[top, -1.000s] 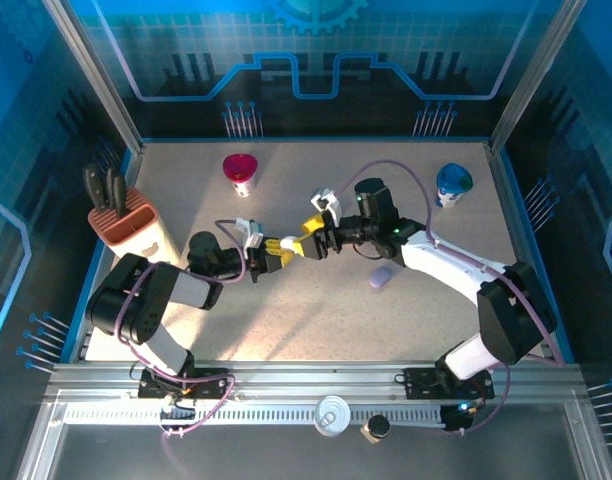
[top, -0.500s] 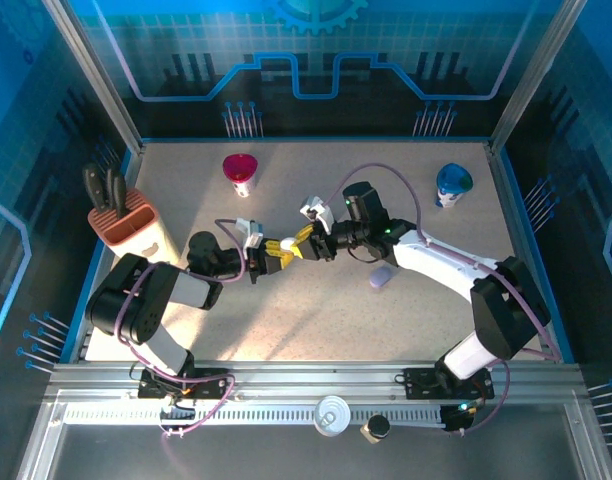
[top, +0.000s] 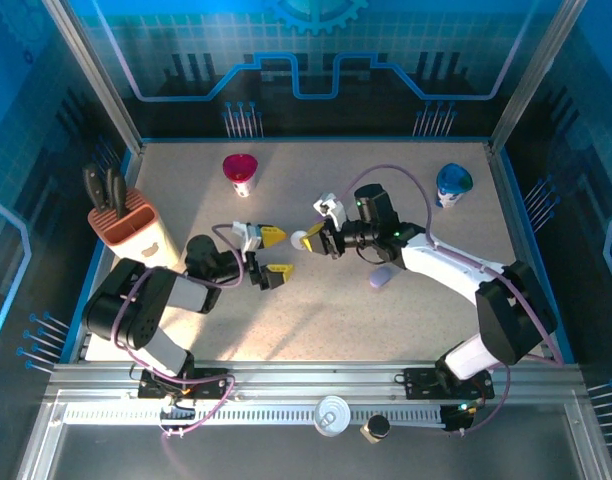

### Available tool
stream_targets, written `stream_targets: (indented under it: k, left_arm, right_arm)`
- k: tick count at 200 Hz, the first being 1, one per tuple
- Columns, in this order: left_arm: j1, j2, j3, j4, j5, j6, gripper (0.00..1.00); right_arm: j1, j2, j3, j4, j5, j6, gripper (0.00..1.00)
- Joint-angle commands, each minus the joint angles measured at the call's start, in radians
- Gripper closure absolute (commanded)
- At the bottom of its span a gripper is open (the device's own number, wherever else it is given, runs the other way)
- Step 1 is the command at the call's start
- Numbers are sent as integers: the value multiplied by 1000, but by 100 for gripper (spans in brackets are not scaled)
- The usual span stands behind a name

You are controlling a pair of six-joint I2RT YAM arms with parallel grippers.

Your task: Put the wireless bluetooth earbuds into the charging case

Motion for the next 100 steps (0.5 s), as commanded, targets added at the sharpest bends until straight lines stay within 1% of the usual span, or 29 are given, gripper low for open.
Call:
stream_targets:
  k: [1,10,28,45,74,100]
  left_arm:
    - [-1,-50,-41,19,-60,166,1]
    - [-1,-54,-51,18,-63,197,1]
    - [0,-41,-58,-10,-34,261,1]
    - [0,-23,-63,-32,-30,293,1]
    - [0,-21,-55,-61,-20,285,1]
    - [-1,-52,-32,-198,-22,338,1]
  right_arm:
    - [-19,-5,-28,6,123,89,85]
    - [-21,6,-30,-16,158,116,86]
    - [-28,41,-16,-95,210,139,85]
    - [-40,73,-10,-148,231,170,85]
    - [-46,117,-17,-181,220,222,85]
    - [-46,176,-19,-197,184,253,83]
